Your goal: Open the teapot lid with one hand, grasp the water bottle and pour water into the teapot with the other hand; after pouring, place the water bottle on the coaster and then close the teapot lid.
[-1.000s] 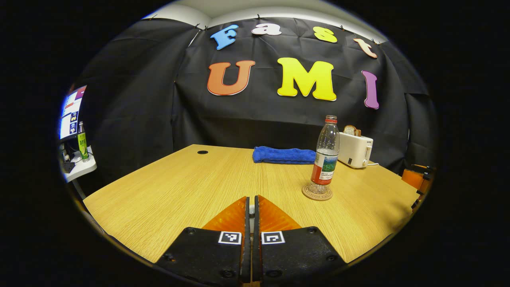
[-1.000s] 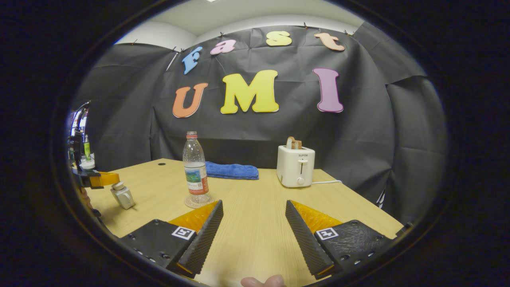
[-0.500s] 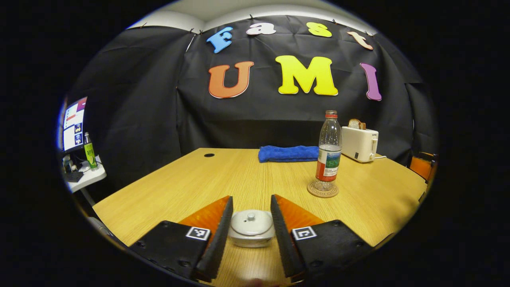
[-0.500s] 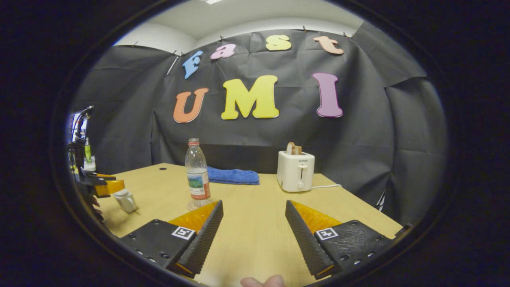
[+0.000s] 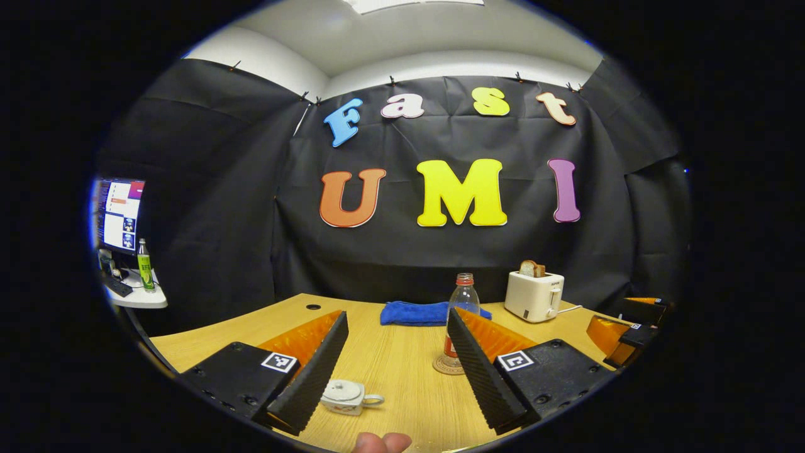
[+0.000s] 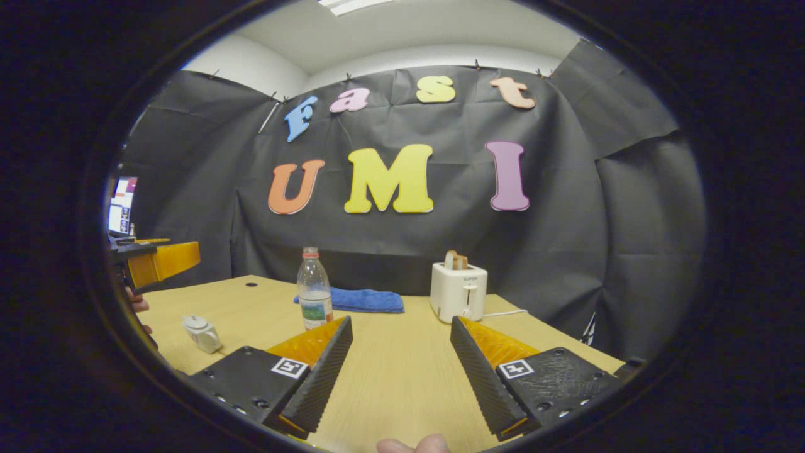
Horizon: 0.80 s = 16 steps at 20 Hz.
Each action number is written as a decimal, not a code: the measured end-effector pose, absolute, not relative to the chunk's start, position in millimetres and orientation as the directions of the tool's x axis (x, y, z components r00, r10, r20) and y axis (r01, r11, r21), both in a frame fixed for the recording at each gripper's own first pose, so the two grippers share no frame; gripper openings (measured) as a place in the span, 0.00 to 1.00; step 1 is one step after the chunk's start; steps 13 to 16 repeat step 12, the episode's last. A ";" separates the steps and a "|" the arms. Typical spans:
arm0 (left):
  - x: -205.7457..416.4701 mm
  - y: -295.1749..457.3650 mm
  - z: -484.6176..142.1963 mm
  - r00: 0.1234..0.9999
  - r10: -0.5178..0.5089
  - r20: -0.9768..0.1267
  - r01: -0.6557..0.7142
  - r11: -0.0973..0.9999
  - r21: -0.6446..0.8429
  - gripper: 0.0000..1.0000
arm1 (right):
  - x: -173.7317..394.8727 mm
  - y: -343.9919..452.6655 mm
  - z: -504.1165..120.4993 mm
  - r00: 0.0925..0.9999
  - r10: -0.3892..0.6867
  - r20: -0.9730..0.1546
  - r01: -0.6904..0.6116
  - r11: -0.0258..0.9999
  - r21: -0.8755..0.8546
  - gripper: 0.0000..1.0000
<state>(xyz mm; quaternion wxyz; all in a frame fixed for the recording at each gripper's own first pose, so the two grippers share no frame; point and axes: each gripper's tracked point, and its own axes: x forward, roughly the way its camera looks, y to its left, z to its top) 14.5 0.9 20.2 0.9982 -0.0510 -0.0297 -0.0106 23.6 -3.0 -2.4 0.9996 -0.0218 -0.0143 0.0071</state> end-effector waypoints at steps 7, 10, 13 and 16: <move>0.9 -19.7 18.5 0.996 -0.051 0.071 0.057 0.994 -0.097 0.99 | 9.6 1.0 7.5 0.998 0.009 0.060 -0.007 0.999 -0.038 0.94; -1.2 -12.7 19.4 0.997 -0.041 0.070 0.047 0.996 -0.080 0.99 | 5.3 0.3 11.0 0.997 -0.011 0.073 0.014 0.999 -0.041 0.94; -2.8 -15.0 19.1 0.996 -0.050 0.069 0.056 0.996 -0.077 0.99 | 2.6 1.1 10.3 0.997 -0.022 0.072 0.026 0.998 -0.050 0.94; -2.8 -15.0 19.1 0.996 -0.050 0.069 0.056 0.996 -0.077 0.99 | 2.6 1.1 10.3 0.997 -0.022 0.072 0.026 0.998 -0.050 0.94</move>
